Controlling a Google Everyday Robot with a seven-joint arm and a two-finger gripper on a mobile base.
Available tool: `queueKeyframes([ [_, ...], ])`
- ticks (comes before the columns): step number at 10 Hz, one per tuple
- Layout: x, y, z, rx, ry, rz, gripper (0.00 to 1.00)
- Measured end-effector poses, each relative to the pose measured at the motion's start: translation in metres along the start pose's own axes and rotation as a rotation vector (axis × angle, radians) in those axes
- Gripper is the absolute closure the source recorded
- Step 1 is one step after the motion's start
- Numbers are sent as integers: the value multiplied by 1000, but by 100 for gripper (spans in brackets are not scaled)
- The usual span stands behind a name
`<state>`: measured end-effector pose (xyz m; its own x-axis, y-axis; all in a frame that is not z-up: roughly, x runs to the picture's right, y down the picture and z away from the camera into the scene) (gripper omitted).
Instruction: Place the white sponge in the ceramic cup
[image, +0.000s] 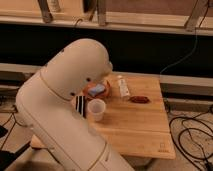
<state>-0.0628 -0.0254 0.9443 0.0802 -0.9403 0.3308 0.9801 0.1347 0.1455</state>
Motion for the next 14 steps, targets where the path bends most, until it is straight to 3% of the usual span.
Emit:
queueKeyframes([
  [3, 1, 0, 12, 35, -21, 40, 20],
  [8, 3, 28, 29, 52, -50, 149, 20],
  [10, -4, 26, 40, 50, -76, 141, 20],
  [14, -21, -5, 58, 47, -130, 62, 20],
])
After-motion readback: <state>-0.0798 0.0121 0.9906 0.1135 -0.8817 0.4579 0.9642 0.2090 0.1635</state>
